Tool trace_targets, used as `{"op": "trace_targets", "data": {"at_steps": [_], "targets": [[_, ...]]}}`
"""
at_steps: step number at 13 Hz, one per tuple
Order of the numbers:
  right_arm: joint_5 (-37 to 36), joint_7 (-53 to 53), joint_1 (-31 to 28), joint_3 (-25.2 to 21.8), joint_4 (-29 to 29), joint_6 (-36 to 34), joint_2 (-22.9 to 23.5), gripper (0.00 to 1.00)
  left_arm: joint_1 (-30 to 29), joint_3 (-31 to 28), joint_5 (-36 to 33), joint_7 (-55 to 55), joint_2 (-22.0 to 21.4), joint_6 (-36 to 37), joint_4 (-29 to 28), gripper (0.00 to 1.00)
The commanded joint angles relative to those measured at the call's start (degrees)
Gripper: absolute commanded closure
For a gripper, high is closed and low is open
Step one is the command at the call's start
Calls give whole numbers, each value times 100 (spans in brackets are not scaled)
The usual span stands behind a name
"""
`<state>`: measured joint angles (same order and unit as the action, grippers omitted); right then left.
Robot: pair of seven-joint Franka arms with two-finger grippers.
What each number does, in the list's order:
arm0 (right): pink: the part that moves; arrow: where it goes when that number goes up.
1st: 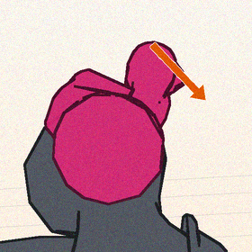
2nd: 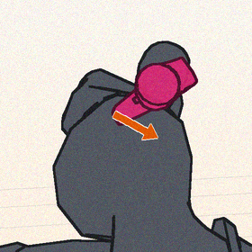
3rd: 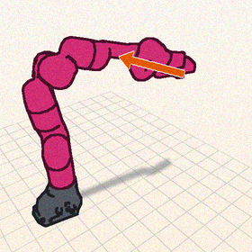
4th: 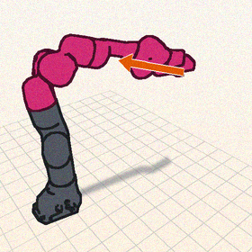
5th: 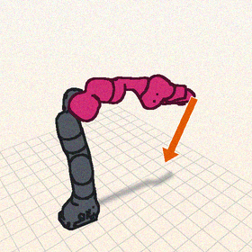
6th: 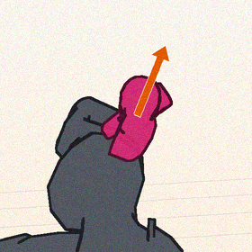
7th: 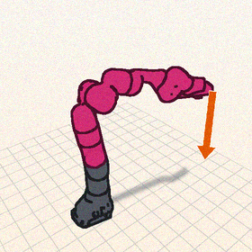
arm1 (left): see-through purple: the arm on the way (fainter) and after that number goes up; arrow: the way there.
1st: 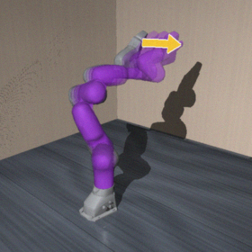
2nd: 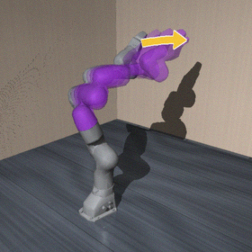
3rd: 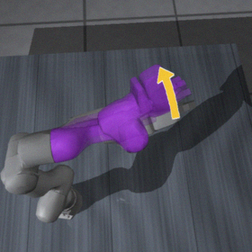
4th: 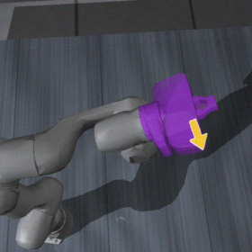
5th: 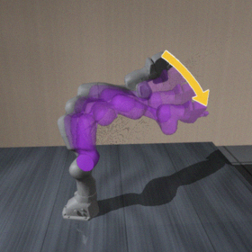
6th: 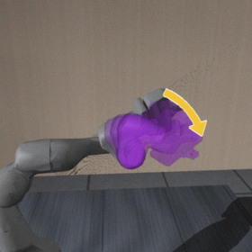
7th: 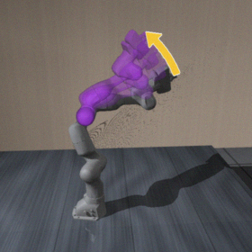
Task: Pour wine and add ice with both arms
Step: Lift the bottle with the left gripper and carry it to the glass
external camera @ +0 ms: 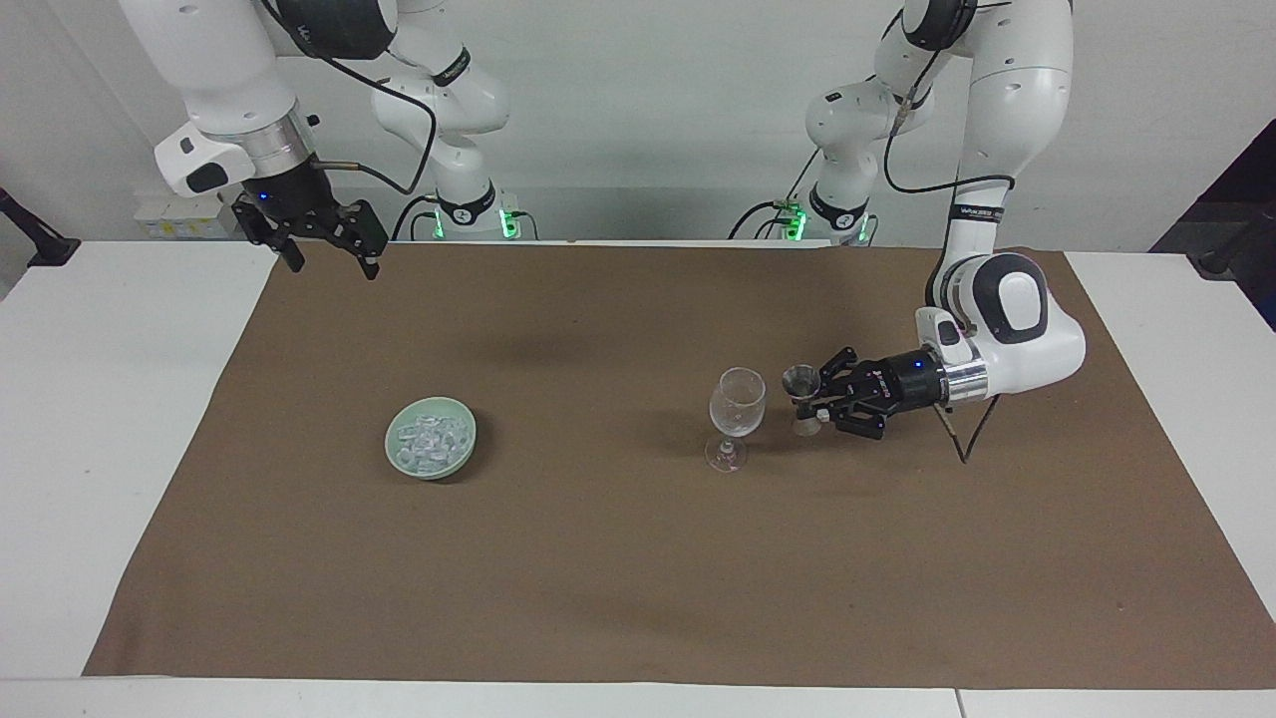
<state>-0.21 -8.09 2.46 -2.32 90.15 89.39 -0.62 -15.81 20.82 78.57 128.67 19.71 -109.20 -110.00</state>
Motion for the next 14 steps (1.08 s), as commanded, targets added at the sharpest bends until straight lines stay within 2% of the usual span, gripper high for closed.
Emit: {"op": "trace_targets", "data": {"at_steps": [1,6,9,14], "targets": [[56,141,-79,21,-59,-89,9,0,193,-122,-201,-236,-336,-277,-162,100],[56,141,-79,21,-59,-89,9,0,360,-122,-517,-508,-529,-488,-162,100],[56,141,-79,21,-59,-89,9,0,351,-122,-1105,-877,-670,-559,-119,100],[56,141,-79,21,-59,-89,9,0,421,-122,-1177,-1045,-802,-602,-109,100]]}}
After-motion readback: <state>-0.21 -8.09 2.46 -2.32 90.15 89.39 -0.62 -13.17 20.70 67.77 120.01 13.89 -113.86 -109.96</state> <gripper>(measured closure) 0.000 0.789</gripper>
